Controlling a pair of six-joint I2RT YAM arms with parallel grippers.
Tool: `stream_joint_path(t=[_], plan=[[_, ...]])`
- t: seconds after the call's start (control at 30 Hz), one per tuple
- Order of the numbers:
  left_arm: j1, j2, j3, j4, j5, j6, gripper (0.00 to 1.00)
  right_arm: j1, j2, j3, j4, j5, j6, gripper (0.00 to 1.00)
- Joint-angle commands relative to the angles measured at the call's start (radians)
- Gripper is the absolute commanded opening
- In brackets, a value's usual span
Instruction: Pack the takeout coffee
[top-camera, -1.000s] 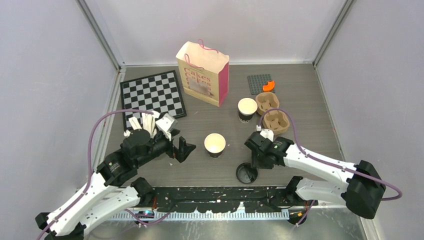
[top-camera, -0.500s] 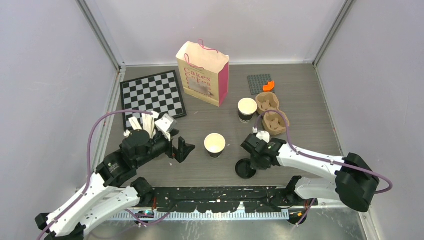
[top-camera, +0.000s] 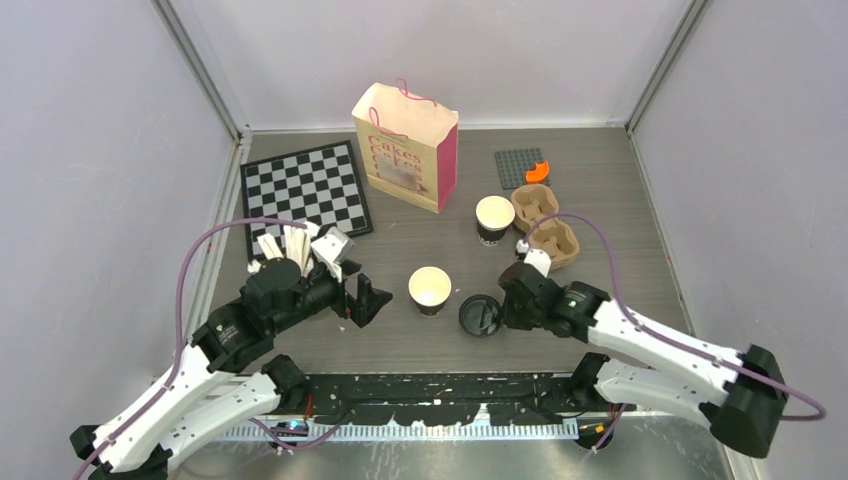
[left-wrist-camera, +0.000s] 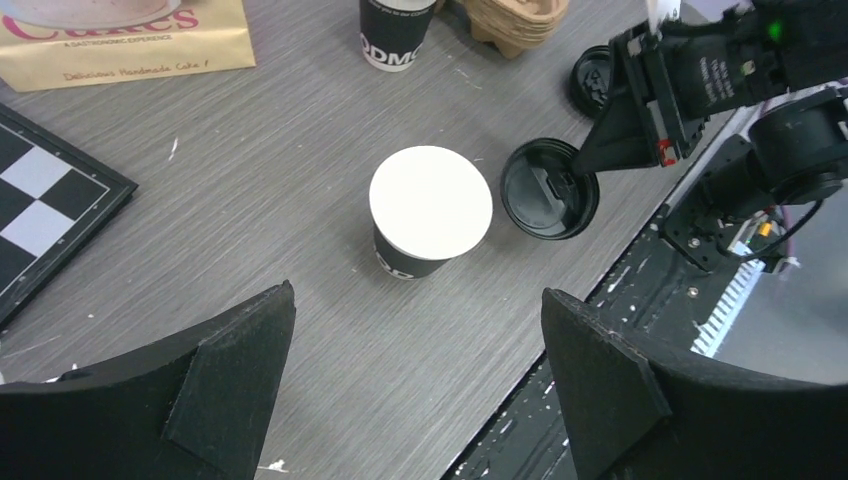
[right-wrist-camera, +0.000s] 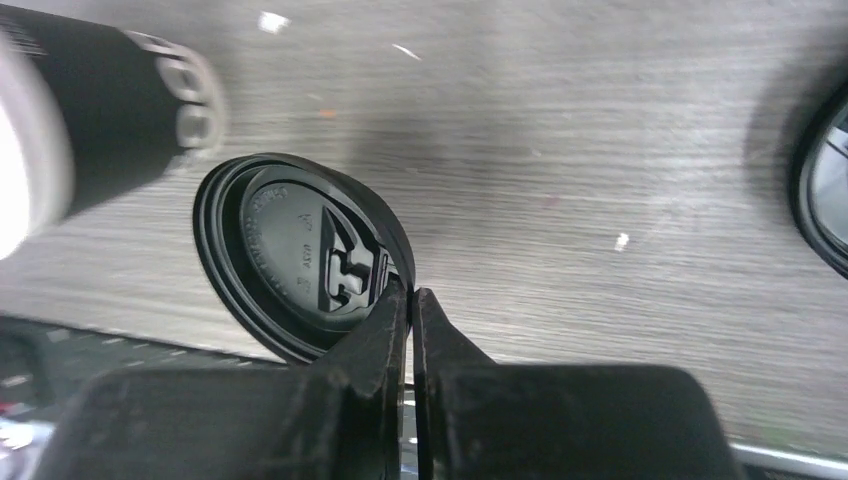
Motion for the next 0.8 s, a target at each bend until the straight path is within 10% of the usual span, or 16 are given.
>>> stream_joint_path(t=[0.0, 0.33, 0.77], plan=[[-0.001, -0.002, 0.061, 0.068, 0.081, -0.069, 0.94, 0.006, -0.168, 0.046, 0.094, -0.019, 0.063, 0.01], [-0.001, -0.031, -0.082, 0.55, 0.423, -0.207, 0.94, 0.006, -0.496, -0.163, 0.815, -0.227, 0.215, 0.01], [-0.006, -0.004, -0.311, 1.097, 0.601, 0.096, 1.0, 0.005, -0.138, -0.234, 1.536, -0.595, 0.531, 0.02]])
